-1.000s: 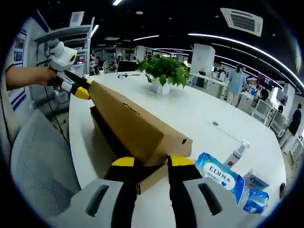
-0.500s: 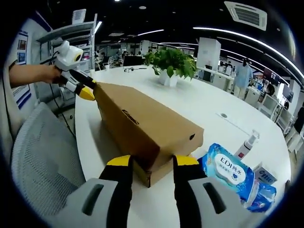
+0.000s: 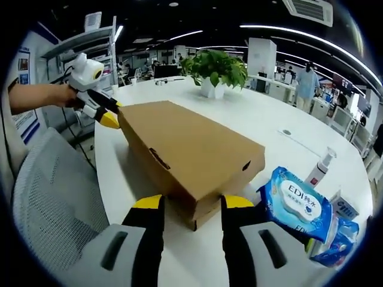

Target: Operate the shoe box by opening the lid, removing the specified soft item, and placing it in the target area until the item is outside and the box remains undamaged.

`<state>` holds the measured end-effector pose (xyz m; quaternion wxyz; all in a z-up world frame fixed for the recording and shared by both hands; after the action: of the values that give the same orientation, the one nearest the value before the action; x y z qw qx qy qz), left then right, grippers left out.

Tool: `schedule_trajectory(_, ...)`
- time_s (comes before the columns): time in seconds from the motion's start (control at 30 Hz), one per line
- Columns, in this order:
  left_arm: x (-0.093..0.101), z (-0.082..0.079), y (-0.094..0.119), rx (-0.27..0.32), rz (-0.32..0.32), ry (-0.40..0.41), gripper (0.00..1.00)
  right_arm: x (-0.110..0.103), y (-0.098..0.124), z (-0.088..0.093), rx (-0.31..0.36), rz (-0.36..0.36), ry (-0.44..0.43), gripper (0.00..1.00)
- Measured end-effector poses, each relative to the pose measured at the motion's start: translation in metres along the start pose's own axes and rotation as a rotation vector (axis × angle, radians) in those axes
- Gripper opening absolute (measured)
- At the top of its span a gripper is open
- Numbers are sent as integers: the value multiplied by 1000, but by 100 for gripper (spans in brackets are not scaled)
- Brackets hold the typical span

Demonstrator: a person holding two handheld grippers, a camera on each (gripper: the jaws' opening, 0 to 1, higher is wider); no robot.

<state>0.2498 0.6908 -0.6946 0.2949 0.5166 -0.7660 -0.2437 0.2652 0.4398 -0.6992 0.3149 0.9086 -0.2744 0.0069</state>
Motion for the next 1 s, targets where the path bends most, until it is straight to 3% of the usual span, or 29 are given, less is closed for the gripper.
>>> schedule_trajectory(0.63,-4,11,-14,-37,-13,33,39,-2,-12,15,-39,18,-19,32)
schedule_trajectory(1.0,-6,9,-19,-45,-9,56,39,2,-15,15,-38,20,-40,32)
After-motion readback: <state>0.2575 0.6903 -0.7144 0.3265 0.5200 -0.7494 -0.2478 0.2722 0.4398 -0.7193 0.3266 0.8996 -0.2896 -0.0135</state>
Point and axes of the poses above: the point that each gripper's makers call its tool centre point, and the gripper's own axes: y roughly backward along the fingers, x roughly to its right, z roughly out of its underside, the point moved 1 cm from there along y, roughly backward along the fingers, and after that the axes turned 13 degrees about y, right-handed, at the moved point
